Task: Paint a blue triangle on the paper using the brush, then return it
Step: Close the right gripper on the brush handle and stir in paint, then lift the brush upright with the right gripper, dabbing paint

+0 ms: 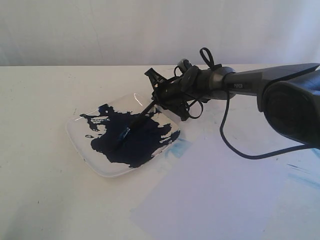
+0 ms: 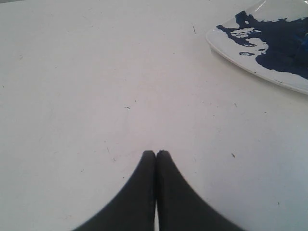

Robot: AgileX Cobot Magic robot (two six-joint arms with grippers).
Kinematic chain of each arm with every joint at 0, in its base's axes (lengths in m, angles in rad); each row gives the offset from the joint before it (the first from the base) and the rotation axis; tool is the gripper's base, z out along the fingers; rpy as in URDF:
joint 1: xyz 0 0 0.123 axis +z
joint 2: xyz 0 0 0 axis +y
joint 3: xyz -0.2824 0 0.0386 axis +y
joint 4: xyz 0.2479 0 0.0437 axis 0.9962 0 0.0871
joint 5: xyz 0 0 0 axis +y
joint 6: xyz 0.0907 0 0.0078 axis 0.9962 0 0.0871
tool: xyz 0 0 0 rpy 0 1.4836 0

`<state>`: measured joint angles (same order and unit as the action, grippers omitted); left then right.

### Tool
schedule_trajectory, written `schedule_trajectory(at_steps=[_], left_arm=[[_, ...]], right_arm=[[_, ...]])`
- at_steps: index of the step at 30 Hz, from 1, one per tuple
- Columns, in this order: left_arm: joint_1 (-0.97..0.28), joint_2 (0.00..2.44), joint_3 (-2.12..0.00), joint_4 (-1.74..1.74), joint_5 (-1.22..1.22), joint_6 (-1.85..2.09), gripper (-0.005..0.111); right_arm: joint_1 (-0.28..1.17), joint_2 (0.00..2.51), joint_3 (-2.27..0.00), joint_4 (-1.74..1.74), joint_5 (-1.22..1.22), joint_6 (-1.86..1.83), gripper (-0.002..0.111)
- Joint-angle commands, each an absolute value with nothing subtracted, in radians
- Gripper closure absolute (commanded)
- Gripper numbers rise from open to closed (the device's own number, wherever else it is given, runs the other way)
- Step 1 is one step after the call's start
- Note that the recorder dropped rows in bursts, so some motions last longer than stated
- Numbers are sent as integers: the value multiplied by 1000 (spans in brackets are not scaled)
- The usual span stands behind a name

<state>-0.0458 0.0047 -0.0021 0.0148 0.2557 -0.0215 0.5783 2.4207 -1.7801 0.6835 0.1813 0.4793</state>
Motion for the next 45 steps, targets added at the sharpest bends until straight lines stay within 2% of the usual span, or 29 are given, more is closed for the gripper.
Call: schedule_trajectory(at_steps=[1,16,33,45], left_arm=[[-51,0,0,10,254,-22,107],[-51,0,0,10,254,-22,107],[-51,0,0,10,254,-22,107],[-51,0,0,10,254,-22,107]], right_arm=[[579,2416,-1782,682,170,482,108],[579,2285,-1782,677,190,375,108],[598,2124,-1782,676,258,85,108],[704,2090,-1764,675,32,-74,108]])
